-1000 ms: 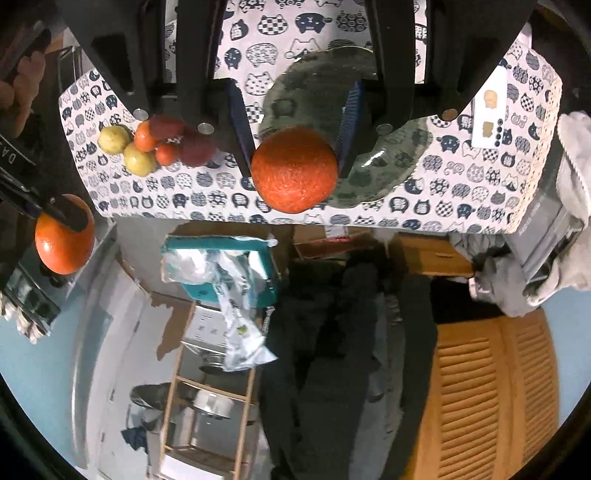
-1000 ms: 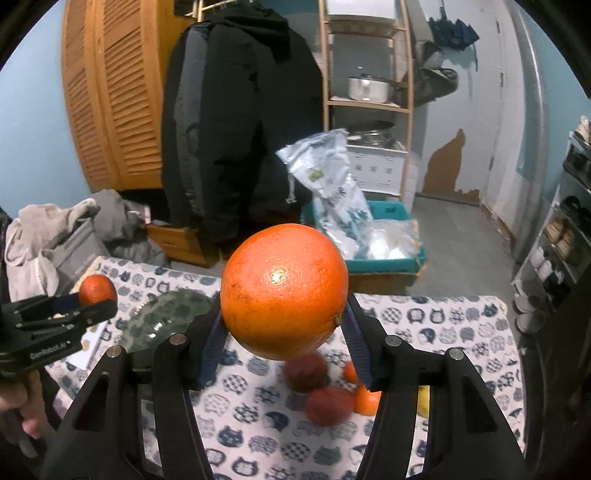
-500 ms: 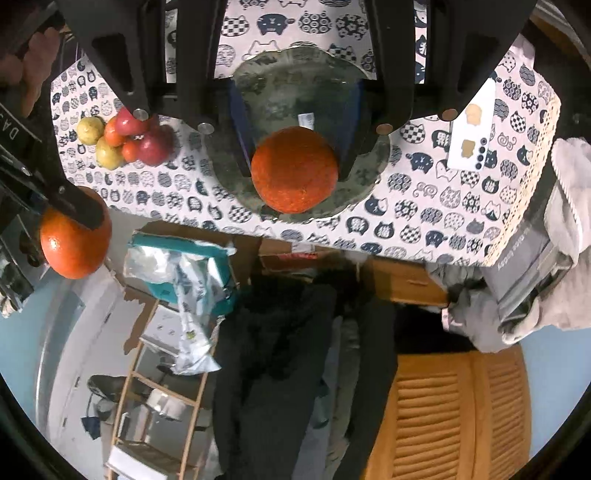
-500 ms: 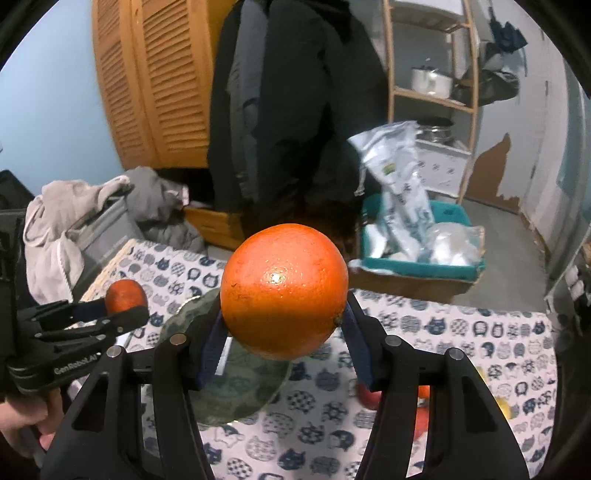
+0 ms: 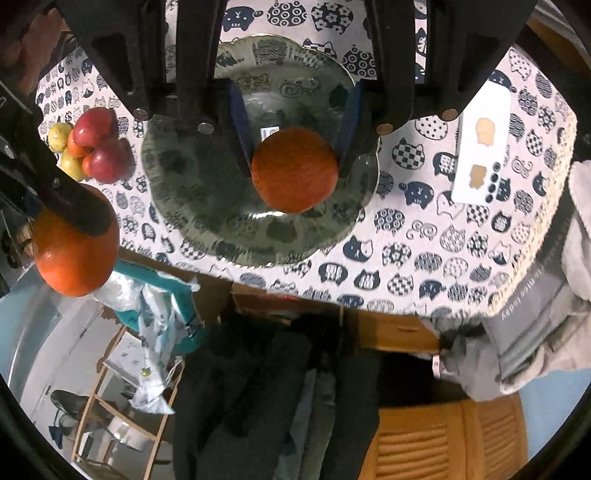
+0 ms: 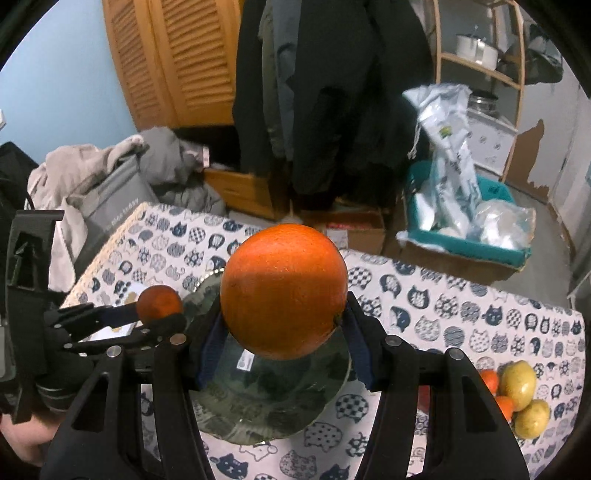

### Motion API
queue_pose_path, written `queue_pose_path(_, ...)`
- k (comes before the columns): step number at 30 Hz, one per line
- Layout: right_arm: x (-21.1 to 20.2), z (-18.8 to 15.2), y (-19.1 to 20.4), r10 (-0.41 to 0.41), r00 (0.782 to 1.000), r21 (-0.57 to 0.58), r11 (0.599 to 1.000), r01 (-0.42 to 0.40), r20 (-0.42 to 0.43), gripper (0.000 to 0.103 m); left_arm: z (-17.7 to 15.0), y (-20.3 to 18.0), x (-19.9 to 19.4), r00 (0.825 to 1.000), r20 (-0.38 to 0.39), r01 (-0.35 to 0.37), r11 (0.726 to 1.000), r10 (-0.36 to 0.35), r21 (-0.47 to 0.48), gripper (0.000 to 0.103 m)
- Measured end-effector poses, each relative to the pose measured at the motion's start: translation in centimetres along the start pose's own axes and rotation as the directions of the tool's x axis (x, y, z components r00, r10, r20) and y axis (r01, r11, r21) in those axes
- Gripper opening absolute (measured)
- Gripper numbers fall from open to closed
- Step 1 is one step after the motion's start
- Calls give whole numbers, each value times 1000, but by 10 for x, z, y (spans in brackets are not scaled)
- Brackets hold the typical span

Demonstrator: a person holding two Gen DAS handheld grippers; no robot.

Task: Organize fruits
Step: 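Carry the large orange in the right tool while the left tool carries the tangerine over the green bowl, then lower the orange into the green bowl and open the right tool while the left tool releases the tangerine there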

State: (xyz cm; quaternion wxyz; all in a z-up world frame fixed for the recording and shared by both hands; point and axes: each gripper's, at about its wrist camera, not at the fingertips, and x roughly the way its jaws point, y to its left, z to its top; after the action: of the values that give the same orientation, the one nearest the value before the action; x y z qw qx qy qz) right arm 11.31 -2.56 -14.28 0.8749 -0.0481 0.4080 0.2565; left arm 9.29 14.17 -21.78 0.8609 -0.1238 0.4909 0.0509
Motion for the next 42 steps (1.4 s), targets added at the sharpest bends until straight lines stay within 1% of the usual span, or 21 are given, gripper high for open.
queue_pose_path(9, 45, -14, -2, 29, 995, 8, 1000, -28, -95, 58, -10, 9, 38, 995, -101, -19, 1000, 17, -14, 44)
queue_pose_path(15, 69, -23, -7, 29, 988, 32, 999, -24, -153, 58, -16, 14, 60, 987, -160, -26, 999, 23, -19, 44)
queue_pose_path(20, 81, -30, -6, 37, 982, 27, 999, -32, -183, 58, -21, 12, 74, 979, -201, -25, 1000, 22, -13, 45)
queue_pose_path(22, 85, -32, -4, 40, 979, 26, 999, -36, -199, 58, -22, 13, 77, 977, -211, -20, 1000, 17, -16, 44)
queue_pose_path(26, 92, -37, -5, 42, 974, 24, 999, -37, -223, 58, -24, 14, 81, 974, -225, -34, 999, 29, -17, 45)
queue_pose_path(27, 93, -37, -5, 43, 973, 27, 999, -38, -226, 58, -25, 14, 82, 973, -229, -37, 999, 32, -17, 46)
queue_pose_path(28, 94, -38, -6, 45, 972, 31, 999, -39, -232, 58, -25, 15, 83, 972, -234, -40, 999, 35, -17, 49)
queue_pose_path(29, 95, -38, -7, 45, 971, 33, 999, -38, -236, 58, -25, 16, 84, 971, -235, -44, 999, 39, -19, 56)
queue_pose_path(31, 97, -39, -9, 46, 968, 41, 998, -37, -245, 58, -24, 19, 83, 971, -234, -51, 998, 43, -29, 63)
queue_pose_path(32, 98, -40, -11, 49, 967, 48, 998, -38, -250, 58, -23, 21, 82, 972, -232, -45, 998, 36, -35, 65)
queue_pose_path(36, 105, -42, -15, 58, 961, 67, 997, -41, -271, 58, -22, 26, 74, 974, -225, -41, 998, 30, -48, 67)
queue_pose_path(41, 113, -45, -10, 65, 950, 50, 997, -53, -305, 58, -23, 37, 58, 978, -208, -36, 997, 21, -66, 69)
queue_pose_path(42, 115, -46, -8, 64, 948, 42, 998, -53, -313, 58, -24, 39, 54, 978, -207, -47, 997, 32, -67, 70)
